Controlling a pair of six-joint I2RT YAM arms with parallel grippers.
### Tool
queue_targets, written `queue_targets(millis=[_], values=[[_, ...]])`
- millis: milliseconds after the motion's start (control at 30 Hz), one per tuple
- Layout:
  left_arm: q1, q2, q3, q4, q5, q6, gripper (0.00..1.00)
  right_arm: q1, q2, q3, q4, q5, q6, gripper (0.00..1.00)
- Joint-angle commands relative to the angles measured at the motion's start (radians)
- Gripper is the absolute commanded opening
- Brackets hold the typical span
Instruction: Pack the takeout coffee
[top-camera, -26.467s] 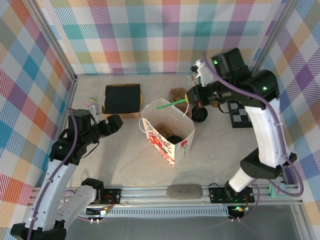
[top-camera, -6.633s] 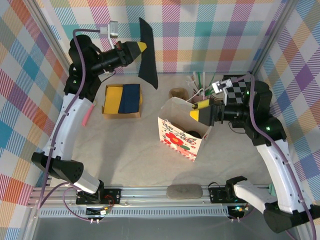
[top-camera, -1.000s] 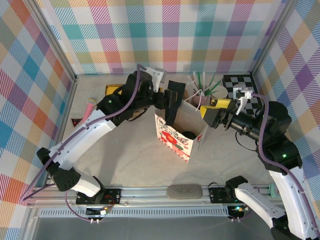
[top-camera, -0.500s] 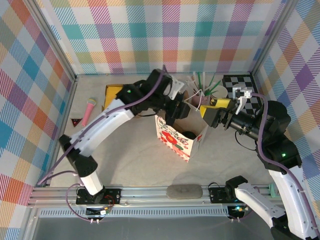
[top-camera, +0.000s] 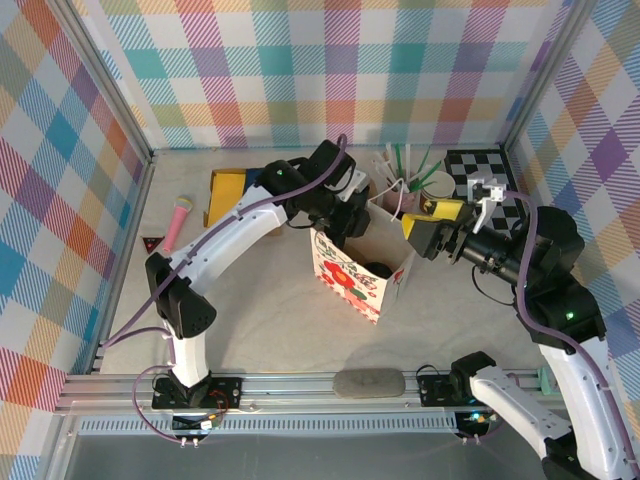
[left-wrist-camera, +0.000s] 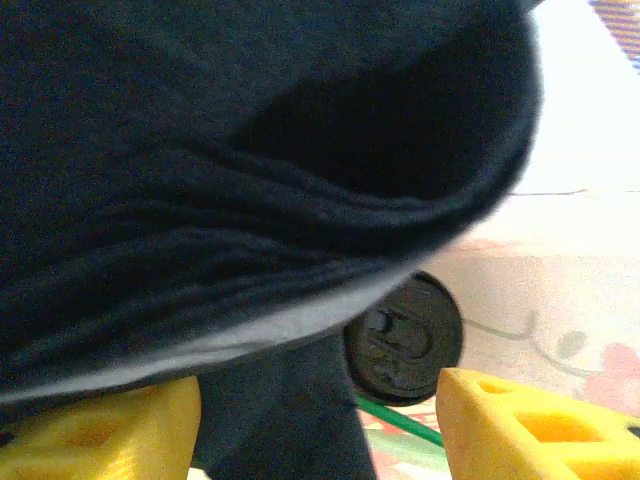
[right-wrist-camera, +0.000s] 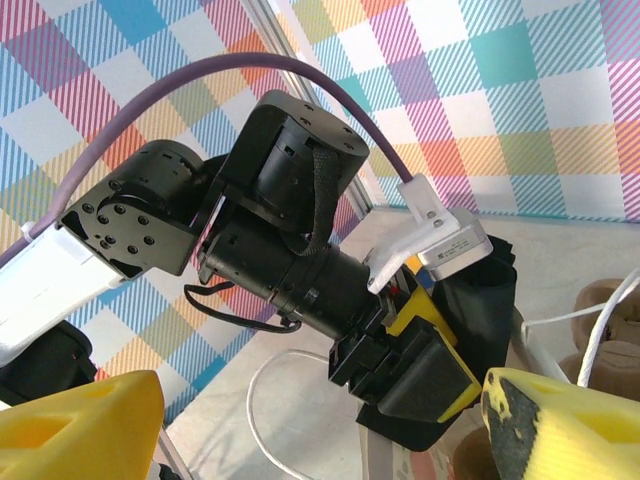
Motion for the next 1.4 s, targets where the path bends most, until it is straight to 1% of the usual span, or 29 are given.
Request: queue_targets(millis=[0, 267, 333, 433, 600, 700, 833, 900, 1133, 1267, 1367], values=[[0.003, 0.019, 0.026, -0.062, -0.066, 0.039, 0.63, 0.001, 0.001, -0.011, 0.004, 0.011, -0.019, 0.83], [0.003, -0.017, 0.01, -0.034, -0.005, 0.032, 0.64, 0.001, 0.009, -0.012, 0.004, 0.011, -0.02, 0.83], [0.006, -0.021, 0.008, -0.023, -0.017, 0.036, 0.66, 0.001, 0.013, -0.009, 0.004, 0.008, -0.022, 0.83], [0.015, 0.001, 0.008, -0.023, -0.025, 0.039, 0.66, 0.001, 0.015, -0.008, 0.006, 0.008, -0.022, 0.83], [0.017, 0.038, 0.007, -0.032, -0.098, 0.057, 0.65, 0.002, 0.012, -0.014, 0.003, 0.012, -0.026, 0.83], [0.013, 0.0, -0.028, 0.031, -0.117, 0.059, 0.66, 0.001, 0.008, -0.023, 0.006, 0.012, -0.028, 0.83], [0.012, -0.09, -0.058, 0.11, -0.098, 0.047, 0.69, 0.001, 0.009, -0.026, 0.007, 0.013, -0.028, 0.83], [0.013, -0.132, -0.055, 0.124, -0.094, 0.039, 0.72, 0.001, 0.008, -0.026, 0.003, 0.014, -0.031, 0.83], [0.014, -0.238, -0.008, 0.154, -0.024, -0.001, 0.81, 0.001, 0.008, -0.034, 0.009, 0.011, -0.03, 0.83], [0.014, -0.256, 0.004, 0.16, 0.044, -0.015, 0.84, 0.001, 0.009, -0.038, 0.014, 0.009, -0.027, 0.83], [0.013, -0.247, 0.005, 0.142, 0.051, -0.017, 0.84, 0.001, 0.007, -0.04, 0.014, 0.011, -0.027, 0.83]])
